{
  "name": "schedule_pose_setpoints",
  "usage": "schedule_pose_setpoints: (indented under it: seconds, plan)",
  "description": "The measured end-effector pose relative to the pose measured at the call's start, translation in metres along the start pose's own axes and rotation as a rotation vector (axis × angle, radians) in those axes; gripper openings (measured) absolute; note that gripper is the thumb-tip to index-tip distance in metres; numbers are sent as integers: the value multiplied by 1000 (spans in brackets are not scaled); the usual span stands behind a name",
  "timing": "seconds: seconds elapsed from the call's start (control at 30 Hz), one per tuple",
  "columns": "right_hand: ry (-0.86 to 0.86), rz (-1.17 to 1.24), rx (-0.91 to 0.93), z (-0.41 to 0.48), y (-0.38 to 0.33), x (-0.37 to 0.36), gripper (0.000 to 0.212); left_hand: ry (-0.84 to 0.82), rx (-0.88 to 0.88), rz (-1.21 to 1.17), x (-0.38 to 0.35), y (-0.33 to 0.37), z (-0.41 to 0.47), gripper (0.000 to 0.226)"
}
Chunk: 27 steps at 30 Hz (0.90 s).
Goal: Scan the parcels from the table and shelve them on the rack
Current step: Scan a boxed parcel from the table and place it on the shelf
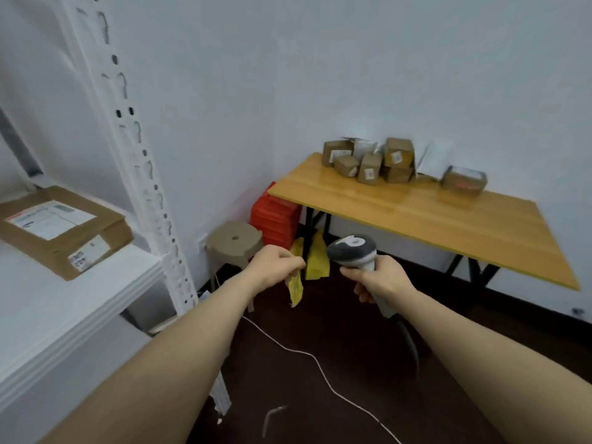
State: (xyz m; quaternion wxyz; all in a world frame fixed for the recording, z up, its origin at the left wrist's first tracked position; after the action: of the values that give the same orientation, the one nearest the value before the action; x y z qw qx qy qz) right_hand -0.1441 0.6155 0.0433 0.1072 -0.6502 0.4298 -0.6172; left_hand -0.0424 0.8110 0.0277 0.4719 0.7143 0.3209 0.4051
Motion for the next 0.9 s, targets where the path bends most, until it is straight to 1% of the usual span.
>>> schedule_pose_setpoints:
  seconds: [0.07,0.1,0.2,0.27,0.37,0.5,0.57,0.63,0.7,0.8,0.9]
  plan:
    - [36,-161,8,10,30,30,23,-46,-17,36,-34,16,25,18]
    - [53,-204,5,15,45,44,22,-70,-30,52,-52,25,38,17]
    - [114,-241,-34,41,88,90,22,-132,-53,90,-110,56,81,16]
    - [162,-199,-66,65,116,124,25,-155,-65,97,-148,77,113,14]
    - [224,-63,-128,100,155,170,26,-198,-59,102,-200,99,159,12]
    - [238,136,-196,152,200,224,24,-248,-38,162,-259,119,217,10]
    - [243,229,-213,179,212,243,24,-246,-9,197,-274,127,246,9]
    - [224,347,-226,203,218,251,23,-239,14,224,-283,133,274,9]
    - [200,414,-213,227,218,254,21,-219,19,237,-288,138,302,12]
    - [180,452,-187,267,214,256,17,-192,32,259,-288,141,346,14]
    - [159,445,-211,313,208,256,20,-179,63,288,-280,135,400,10]
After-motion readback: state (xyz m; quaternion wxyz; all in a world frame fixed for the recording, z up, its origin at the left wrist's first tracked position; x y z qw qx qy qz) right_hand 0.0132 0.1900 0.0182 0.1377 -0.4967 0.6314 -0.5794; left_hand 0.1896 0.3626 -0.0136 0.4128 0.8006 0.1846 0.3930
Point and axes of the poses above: each hand's wrist, its own z-axis towards the middle knuckle, its own x-axis out of the back of the hand, y = z × x, the point moved 5 cm from there along z, towards the middle knuckle, and after that the axes turned 12 degrees about -z, right-handed, at the moved point
